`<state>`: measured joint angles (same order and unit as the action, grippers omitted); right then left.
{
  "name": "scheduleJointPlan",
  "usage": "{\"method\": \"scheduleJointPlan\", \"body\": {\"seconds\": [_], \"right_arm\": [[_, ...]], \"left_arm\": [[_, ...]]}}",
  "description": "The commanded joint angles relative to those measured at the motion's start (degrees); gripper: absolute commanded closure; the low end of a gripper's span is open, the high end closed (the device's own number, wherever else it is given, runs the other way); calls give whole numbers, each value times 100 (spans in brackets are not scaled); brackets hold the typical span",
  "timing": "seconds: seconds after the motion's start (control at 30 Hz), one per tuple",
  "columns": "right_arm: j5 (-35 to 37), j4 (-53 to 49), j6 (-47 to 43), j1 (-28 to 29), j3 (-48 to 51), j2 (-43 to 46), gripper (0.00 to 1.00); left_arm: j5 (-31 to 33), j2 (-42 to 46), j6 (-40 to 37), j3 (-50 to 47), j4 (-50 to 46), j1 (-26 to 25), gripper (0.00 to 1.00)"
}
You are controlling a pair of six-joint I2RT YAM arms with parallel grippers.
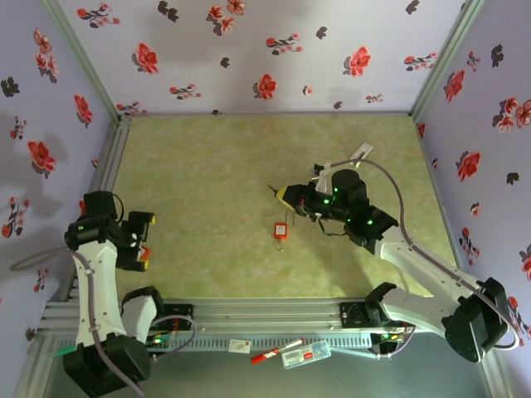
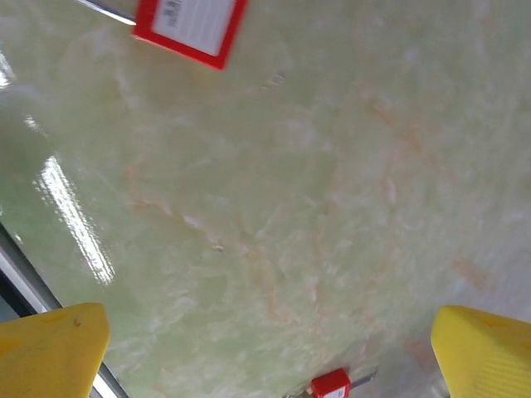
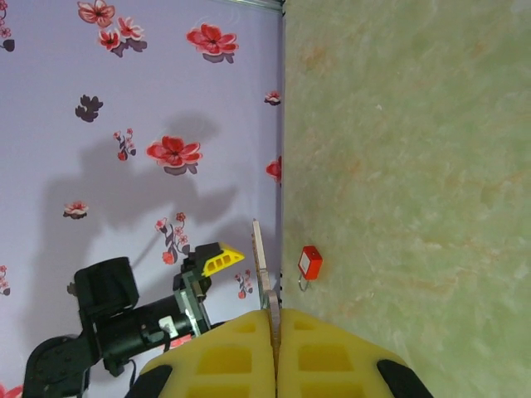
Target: Unlock with the key
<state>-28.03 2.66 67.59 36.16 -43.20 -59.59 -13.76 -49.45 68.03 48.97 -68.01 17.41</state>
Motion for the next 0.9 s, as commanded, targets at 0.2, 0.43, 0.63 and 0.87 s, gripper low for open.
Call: {"method": "scheduleJointPlan", "body": {"seconds": [0.2,0.43,0.63,0.87], "right_arm": [[-442,-141,-194,-335,174,203,100],[-484,-9,-201,-452,358,153,100],[-519,197,-177,-505,424,16,100],[-600,542,-76,-514,385,-313,100]], "left_arm": [[273,-603,-259,-496,169,1319,2],[607,-1642,-653,-341,552,1586,4],[632,-2522,-1719,359,721,1591,7],[245,-2920,-2118,176,793,1574,11]]}}
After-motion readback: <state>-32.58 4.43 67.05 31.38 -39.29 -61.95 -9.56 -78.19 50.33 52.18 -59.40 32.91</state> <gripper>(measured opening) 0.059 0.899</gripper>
